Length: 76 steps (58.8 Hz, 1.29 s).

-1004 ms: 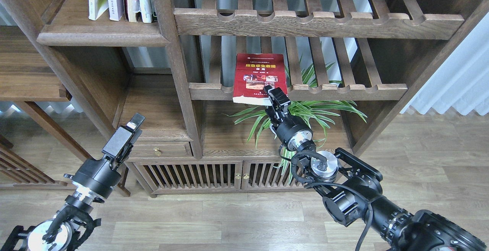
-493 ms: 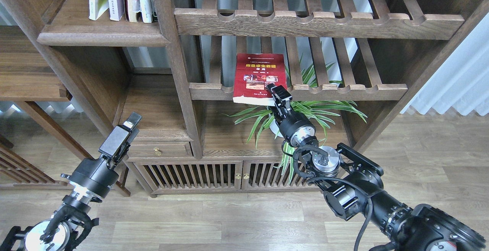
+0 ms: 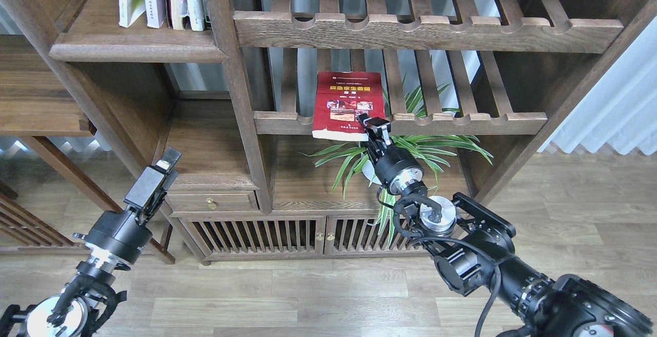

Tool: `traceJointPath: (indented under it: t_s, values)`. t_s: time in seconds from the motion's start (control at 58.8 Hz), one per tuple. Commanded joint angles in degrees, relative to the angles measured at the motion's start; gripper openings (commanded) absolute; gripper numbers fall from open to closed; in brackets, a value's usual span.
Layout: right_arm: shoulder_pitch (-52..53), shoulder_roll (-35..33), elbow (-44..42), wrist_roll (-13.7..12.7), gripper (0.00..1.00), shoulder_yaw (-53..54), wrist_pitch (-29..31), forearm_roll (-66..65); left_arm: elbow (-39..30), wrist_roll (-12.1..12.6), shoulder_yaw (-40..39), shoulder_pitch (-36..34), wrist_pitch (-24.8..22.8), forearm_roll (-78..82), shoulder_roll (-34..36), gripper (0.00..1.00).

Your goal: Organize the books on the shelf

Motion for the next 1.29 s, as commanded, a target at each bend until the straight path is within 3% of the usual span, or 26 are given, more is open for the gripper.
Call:
traceJointPath:
  t_s: [0.0,0.255,0.561,0.919,1.276]
  values:
    - [-3.39,0.01,7.43,-0.55,0.05,0.08,0.58,-0.39,0.13,-0.05,-0.04,0.09,0.00,0.01,0.00,0.98]
    - [-9.63,0.01,17.80,-0.81,0.05,1.05,1.89,-1.88,0.30,-0.22,0.05,0.53,0.00,-0.08,0.00,0.98]
    - [-14.99,-7.46,19.74,-2.57,0.05,1.05,9.59,-1.88,0.21,-0.31,2.60,3.25,0.00,-5.52,0.00,0.98]
    - [-22.38,-13.09,22.55,-3.62,0.05,0.26,9.59,-1.88,0.30,-0.31,5.06,2.11,0.00,-12.91,0.00,0.98]
    - [-27.04,-16.78,28.79,-5.64,0.05,-1.14,9.59,-1.97,-0.23,-0.31,15.78,-2.02,0.00,-31.54,2.98,0.97]
